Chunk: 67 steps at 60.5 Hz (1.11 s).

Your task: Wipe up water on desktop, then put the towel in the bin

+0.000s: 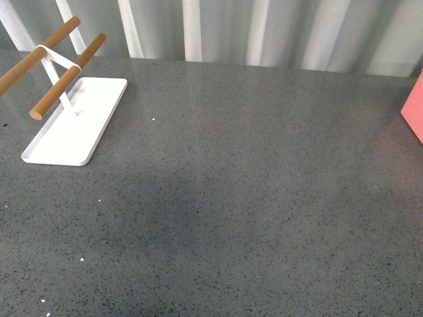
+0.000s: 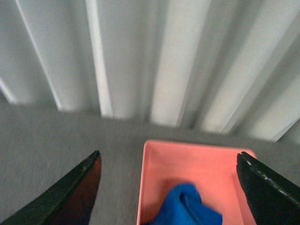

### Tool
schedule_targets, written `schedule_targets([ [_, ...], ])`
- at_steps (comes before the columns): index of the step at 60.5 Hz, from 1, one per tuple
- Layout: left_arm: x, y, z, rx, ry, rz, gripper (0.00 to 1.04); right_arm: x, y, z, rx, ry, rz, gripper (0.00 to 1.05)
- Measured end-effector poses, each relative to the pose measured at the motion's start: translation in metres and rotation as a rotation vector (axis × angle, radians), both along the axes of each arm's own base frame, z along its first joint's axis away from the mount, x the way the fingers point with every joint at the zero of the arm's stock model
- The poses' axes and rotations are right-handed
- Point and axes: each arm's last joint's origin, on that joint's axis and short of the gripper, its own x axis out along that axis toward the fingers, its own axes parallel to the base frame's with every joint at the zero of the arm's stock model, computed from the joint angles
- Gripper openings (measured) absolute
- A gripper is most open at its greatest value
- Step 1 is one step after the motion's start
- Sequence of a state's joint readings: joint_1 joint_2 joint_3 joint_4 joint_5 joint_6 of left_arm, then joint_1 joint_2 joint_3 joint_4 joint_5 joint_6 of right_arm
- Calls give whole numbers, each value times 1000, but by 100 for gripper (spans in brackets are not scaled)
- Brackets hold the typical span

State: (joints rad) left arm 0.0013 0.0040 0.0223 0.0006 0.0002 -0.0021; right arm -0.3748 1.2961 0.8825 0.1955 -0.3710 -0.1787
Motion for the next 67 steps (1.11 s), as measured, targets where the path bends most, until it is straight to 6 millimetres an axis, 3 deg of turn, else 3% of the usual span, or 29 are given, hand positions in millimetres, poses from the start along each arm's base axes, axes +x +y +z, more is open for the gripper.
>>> schedule_targets([
  [9,0,0,0,0,0,0,98,-40,39,-23,36,-231,-3,56],
  [21,0,0,0,0,0,0,98,-70,60,-67,82,-183,-20,20],
  [27,0,0,0,0,0,0,98,-82,67,-77,81,-190,-21,3],
  [56,0,0,0,0,0,0,98,-123,94,-108,84,-195,-17,3],
  [67,0,0,0,0,0,-1,98,-133,96,-114,85,-195,-12,3],
])
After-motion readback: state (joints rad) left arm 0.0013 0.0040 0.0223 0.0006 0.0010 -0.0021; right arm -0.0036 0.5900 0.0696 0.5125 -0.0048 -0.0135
